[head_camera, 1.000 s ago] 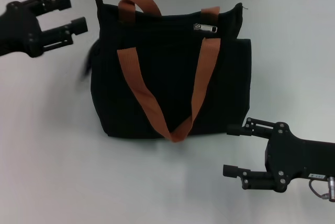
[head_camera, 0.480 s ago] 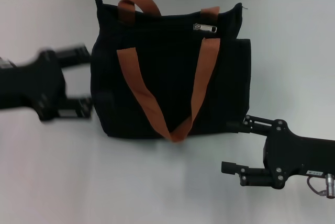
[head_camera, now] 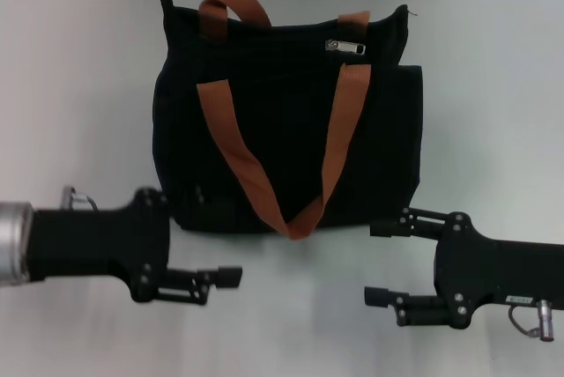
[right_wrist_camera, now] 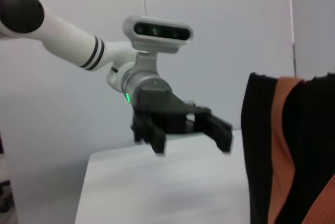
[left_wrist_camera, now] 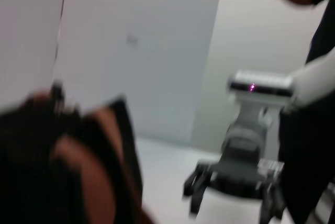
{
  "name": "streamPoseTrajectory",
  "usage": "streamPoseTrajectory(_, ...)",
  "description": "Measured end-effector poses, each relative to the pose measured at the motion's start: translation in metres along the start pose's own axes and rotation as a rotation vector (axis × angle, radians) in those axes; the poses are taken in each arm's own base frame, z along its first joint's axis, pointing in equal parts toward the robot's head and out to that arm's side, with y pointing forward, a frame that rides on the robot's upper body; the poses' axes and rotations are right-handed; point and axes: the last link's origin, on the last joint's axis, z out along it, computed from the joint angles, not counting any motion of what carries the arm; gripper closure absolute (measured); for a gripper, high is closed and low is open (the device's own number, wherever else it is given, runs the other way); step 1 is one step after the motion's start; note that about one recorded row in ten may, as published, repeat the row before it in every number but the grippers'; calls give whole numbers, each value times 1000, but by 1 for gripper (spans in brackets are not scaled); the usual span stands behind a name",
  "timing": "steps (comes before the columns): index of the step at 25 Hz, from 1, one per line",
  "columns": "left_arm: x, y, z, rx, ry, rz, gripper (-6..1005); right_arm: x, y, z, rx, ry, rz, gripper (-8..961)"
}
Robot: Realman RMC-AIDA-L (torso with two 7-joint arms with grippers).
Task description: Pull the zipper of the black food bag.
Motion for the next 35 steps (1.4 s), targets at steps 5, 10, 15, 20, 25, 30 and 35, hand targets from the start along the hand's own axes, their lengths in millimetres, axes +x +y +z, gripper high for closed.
streamPoseTrajectory(5, -22, 2, 8, 18, -92, -41, 182, 4, 3, 3, -14, 17, 13, 179)
streamPoseTrajectory(10, -27, 7, 7, 16, -73, -25, 186, 8, 4, 5, -19, 40, 22, 179)
streamPoseTrajectory(15, -31, 11, 7, 16, -66, 3, 190, 9, 5, 6, -20, 42, 25, 179)
streamPoseTrajectory(20, -33, 13, 6, 24, -64, 7, 193, 9, 5, 6, -21, 43, 25, 179)
streamPoseTrajectory(25, -33, 13, 6, 24, -63, 8, 192, 9, 4, 6, -22, 42, 24, 179)
streamPoseTrajectory(30, -34, 13, 6, 21, -65, 9, 192, 8, 4, 7, -23, 42, 24, 179)
streamPoseTrajectory(35, -34, 14, 6, 21, -66, 9, 193, 8, 4, 7, -24, 42, 29, 179)
